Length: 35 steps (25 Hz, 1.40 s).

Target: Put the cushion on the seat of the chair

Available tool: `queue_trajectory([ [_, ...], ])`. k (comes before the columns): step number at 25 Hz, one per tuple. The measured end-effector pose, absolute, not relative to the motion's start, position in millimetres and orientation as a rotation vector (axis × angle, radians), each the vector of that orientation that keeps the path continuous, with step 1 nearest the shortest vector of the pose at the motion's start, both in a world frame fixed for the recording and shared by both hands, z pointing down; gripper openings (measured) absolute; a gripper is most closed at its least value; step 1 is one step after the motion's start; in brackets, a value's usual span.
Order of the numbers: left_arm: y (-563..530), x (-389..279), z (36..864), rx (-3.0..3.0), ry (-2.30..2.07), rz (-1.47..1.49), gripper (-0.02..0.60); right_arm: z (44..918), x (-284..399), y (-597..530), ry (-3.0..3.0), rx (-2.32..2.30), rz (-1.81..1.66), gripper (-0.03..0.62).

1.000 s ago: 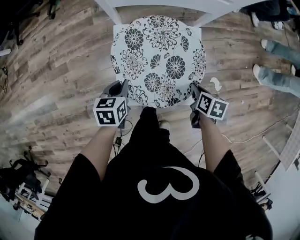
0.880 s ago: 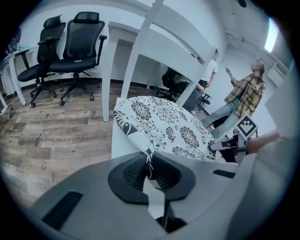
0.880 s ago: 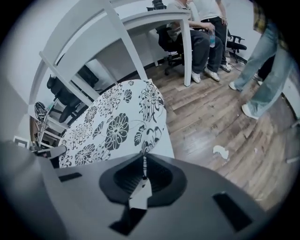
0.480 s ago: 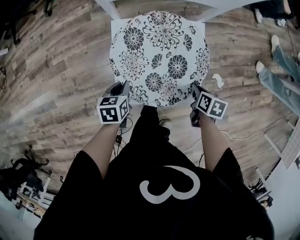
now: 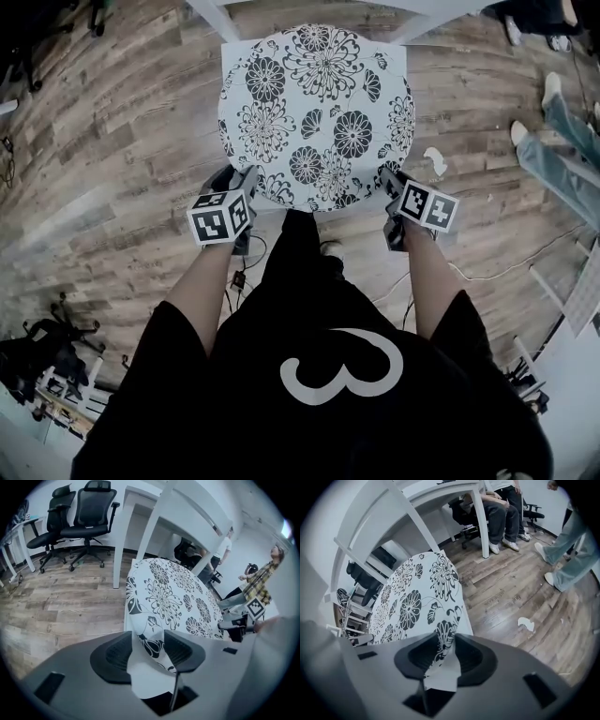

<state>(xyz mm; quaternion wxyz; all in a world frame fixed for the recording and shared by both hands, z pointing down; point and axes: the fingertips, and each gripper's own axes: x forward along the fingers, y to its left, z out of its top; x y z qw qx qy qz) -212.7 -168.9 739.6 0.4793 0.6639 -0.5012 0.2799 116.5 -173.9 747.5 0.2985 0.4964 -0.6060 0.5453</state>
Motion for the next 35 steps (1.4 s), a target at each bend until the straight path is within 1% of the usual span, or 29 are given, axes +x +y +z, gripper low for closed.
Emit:
queue_trajectory([
  [2,-166,-217,741,1.599,-1.234,0.669,0.258,747,116,-175,-1.625,1.302,1.451,0.129],
  [3,-165,-219,741,1.597,-1.24,0.67,0.273,746,114,-175,-1.637,1.291,1.454,0.15],
  [6,-161,-227,737,1.612,-1.265,0.683,0.302,743,111,-176,-1.66,1.296,1.448,0.254],
  [7,-159,-229,735,1.618,-1.277,0.686,0.31,741,115,-176,-1.658,1.321,1.431,0.279],
  [10,-155,-231,725,1.646,-1.307,0.682,0.316,736,131,-173,-1.641,1.405,1.365,0.311],
  [14,-147,-229,705,1.688,-1.341,0.632,0.316,719,144,-167,-1.688,1.443,1.331,0.314],
  [17,-142,-227,677,1.717,-1.385,0.544,0.316,690,148,-167,-1.787,1.46,1.282,0.314],
  [19,-139,-220,652,1.75,-1.402,0.475,0.316,661,148,-169,-1.872,1.454,1.252,0.301],
  [21,-133,-207,623,1.798,-1.391,0.412,0.316,624,144,-169,-1.98,1.439,1.245,0.26],
  [23,-127,-190,592,1.854,-1.363,0.344,0.316,580,134,-170,-2.131,1.388,1.235,0.195],
  [29,-88,-134,484,2.002,-1.261,0.105,0.314,444,104,-126,-2.545,1.078,1.167,0.04],
  [30,-80,-127,464,2.024,-1.253,0.072,0.313,423,100,-113,-2.597,1.0,1.157,0.028],
  [35,-28,-96,358,2.176,-1.157,-0.078,0.301,324,75,-41,-2.854,0.628,1.116,0.018],
])
